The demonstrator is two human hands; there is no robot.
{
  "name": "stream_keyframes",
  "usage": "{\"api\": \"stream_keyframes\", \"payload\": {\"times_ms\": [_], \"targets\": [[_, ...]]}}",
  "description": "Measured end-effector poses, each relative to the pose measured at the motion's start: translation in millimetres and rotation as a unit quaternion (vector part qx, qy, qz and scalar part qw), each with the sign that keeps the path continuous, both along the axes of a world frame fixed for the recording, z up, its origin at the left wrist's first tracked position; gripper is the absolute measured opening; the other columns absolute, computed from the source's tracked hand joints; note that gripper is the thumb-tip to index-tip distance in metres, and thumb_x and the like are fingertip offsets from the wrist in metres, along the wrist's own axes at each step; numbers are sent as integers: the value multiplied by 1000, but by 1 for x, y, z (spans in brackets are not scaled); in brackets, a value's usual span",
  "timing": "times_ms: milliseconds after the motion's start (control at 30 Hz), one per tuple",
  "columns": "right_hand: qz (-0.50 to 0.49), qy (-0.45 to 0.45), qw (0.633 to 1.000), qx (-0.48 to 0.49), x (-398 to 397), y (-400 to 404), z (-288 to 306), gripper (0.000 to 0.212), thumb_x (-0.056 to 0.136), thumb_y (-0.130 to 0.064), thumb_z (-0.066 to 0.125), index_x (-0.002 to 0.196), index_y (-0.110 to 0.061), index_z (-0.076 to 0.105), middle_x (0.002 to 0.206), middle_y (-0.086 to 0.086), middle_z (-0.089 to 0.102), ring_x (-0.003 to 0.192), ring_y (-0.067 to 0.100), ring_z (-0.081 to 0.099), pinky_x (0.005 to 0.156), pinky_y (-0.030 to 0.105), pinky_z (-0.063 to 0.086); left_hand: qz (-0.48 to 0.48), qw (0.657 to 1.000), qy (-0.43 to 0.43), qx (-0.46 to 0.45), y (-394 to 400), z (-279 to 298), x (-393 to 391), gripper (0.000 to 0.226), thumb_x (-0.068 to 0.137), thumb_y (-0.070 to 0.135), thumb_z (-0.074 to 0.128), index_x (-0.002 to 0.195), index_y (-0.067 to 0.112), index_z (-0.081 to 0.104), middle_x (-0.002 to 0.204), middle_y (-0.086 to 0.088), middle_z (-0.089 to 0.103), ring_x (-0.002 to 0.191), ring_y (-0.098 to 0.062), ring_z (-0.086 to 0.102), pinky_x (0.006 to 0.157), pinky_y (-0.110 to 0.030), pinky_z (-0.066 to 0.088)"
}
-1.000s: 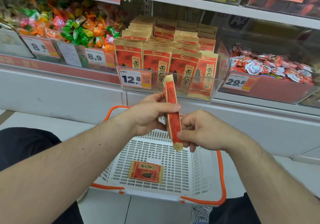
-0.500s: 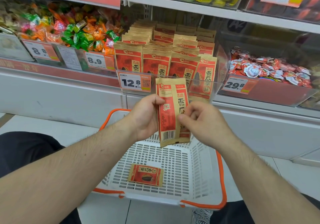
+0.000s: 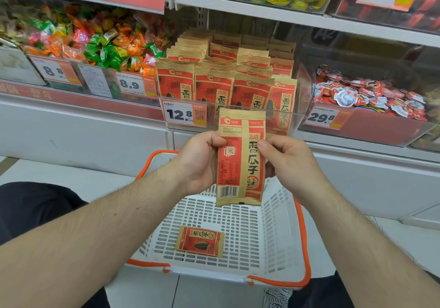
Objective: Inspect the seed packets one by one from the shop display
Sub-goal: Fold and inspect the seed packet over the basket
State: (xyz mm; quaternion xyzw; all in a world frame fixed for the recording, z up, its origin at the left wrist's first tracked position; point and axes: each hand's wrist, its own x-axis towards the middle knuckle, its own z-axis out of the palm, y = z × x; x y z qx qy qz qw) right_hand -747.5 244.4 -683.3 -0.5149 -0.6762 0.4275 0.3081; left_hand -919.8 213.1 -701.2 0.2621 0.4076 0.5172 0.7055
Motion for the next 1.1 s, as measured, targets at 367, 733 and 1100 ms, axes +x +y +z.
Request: {"api": "stream_keyframes", "payload": {"times_ms": [367,733,1100], "targets": [[96,-39,988,-119,7,-2,7,21,89,-16,70,105,-4,66,86,14,76,76,26,70,73,38,54,41,999,0,-24,5,1,-6,43,97,20,27,112,9,66,94,-13,74,79,-27,72,78,-41,54],[26,-208,977,-23,-9,-15,5,37,63,-36,89,80,-16,63,63,-2,69,62,15,69,60,36,54,16,975,221,10,-1,-1,4,17,94,22,63,112,20,65,96,-1,76,90,-19,72,81,-45,58],[34,-32,998,50,-6,-13,8,21,99,-26,53,84,-18,66,64,-4,67,53,13,66,58,30,46,-45,973,208,89,-7,-6,4,59,63,19,69,121,14,60,97,-8,68,93,-39,66,78,-48,49]]}}
